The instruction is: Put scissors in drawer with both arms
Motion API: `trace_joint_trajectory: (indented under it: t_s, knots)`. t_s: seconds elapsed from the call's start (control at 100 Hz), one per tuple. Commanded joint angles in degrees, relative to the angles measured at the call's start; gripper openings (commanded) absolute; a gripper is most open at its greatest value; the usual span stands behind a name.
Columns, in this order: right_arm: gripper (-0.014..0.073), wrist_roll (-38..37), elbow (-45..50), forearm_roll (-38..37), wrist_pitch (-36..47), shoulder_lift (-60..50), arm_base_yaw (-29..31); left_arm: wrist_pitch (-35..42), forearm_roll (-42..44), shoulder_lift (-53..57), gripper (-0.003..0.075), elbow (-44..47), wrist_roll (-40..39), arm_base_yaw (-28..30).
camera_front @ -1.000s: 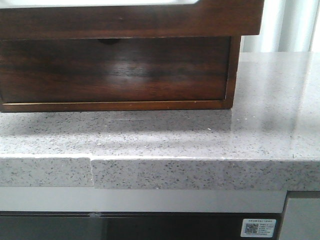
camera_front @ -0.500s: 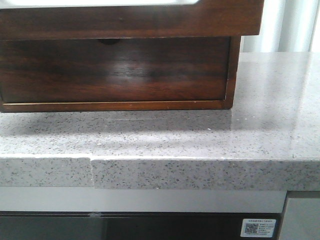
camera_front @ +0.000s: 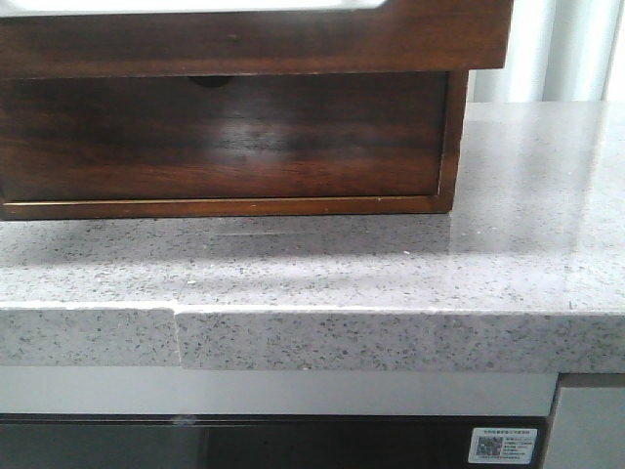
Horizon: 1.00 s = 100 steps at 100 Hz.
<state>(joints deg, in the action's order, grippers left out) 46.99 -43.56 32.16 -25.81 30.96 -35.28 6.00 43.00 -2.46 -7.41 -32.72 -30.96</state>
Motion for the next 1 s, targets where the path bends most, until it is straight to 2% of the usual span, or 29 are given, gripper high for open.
trace_joint_trajectory:
  t_s: [0.0,0.17,0.36,0.87,0.99]
  knots:
    - [-0.0060,-0.52,4.66,2.30,6.10,-5.50,0.12,2.92,-1.21,-0.62,-0.0019,-0.76,-0.53,-0.44]
    - [-0.0061,-0.52,13.40,2.30,5.47,-14.32,0.12,2.92,-1.21,-0.62,-0.0019,0.61,-0.53,-0.44]
    - [-0.0061,-0.52,18.30,2.30,5.11,-17.49,0.12,2.92,-1.21,-0.62,-0.0019,1.07,-0.53,-0.44]
    - [-0.0061,-0.52,20.69,2.30,4.70,-17.49,0.12,3.06,-1.21,-0.62,-0.0019,1.30,-0.53,-0.44]
    - [-0.0061,-0.52,20.69,2.30,4.70,-17.49,0.12,-3.43,-5.88,-0.62,-0.0019,1.54,-0.34,-0.21]
